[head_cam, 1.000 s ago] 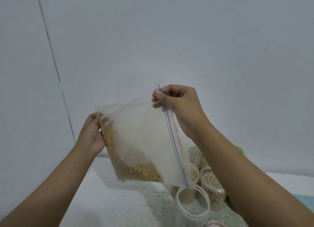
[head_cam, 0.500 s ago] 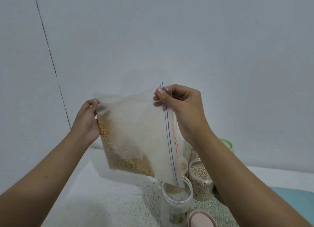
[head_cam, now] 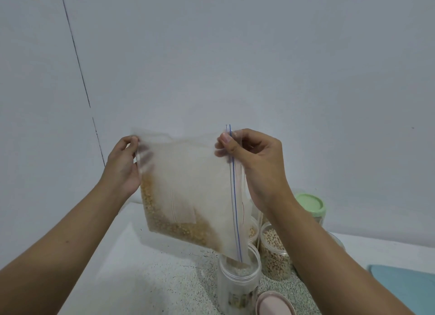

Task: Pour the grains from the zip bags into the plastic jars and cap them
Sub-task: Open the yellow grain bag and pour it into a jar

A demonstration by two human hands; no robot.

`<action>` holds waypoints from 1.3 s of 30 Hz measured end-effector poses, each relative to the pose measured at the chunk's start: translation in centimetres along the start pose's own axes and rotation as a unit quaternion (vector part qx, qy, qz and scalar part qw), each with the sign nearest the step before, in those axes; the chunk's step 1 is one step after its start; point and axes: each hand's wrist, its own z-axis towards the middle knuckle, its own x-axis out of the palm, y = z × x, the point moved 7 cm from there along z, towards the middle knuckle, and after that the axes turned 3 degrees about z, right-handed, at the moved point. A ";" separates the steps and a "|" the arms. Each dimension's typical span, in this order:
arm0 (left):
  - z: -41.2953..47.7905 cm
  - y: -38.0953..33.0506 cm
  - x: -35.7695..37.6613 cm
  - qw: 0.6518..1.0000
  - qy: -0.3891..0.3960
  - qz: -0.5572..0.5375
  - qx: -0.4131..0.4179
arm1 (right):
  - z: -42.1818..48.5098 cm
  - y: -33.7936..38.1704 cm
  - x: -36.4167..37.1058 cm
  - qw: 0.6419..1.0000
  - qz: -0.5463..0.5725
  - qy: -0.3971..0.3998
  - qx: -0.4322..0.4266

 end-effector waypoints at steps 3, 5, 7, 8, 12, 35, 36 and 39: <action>-0.3 -0.3 0.0 1.000 -0.012 0.009 0.001 | -0.2 0.0 -0.2 1.000 0.003 -0.004 0.005; -0.6 -0.5 0.0 1.000 -0.014 0.014 0.007 | -0.3 0.0 -0.4 1.000 0.009 -0.009 0.006; -0.9 -0.6 0.2 1.000 -0.013 0.020 0.008 | -0.5 0.0 -0.7 1.000 0.012 -0.017 0.006; -1.0 -0.6 0.3 1.000 -0.013 0.024 0.006 | -0.7 -0.1 -0.8 1.000 0.012 -0.021 0.006; -1.2 -0.8 0.7 1.000 -0.011 0.029 0.004 | -1.1 0.0 -1.2 1.000 0.005 -0.030 0.007; -2.0 -1.4 3.2 0.998 0.012 0.054 0.000 | -2.3 -0.9 -3.2 0.992 0.071 -0.076 0.077; -1.9 -1.7 3.3 0.998 0.014 0.057 0.002 | -2.4 -0.9 -3.3 0.991 0.076 -0.078 0.079; -1.9 -2.2 3.6 0.998 0.016 0.065 0.007 | -2.3 -0.9 -3.6 0.990 0.080 -0.084 0.080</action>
